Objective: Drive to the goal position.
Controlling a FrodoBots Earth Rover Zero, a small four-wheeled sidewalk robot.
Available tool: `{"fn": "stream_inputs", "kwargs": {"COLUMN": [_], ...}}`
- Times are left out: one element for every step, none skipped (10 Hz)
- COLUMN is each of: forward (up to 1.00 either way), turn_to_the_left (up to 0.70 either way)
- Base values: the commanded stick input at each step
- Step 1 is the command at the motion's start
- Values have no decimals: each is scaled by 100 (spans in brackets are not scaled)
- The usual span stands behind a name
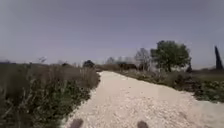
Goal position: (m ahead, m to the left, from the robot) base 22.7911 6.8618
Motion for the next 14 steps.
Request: {"fn": "stream_inputs", "kwargs": {"forward": [67, 67, 67, 67, 67, 67, 67, 67, 67, 67, 67, 67, 67, 67], "turn_to_the_left": [-15, -28, -26, -15, -3, 0, 0, 0, 0, 0, 0, 0, 0, 0]}}
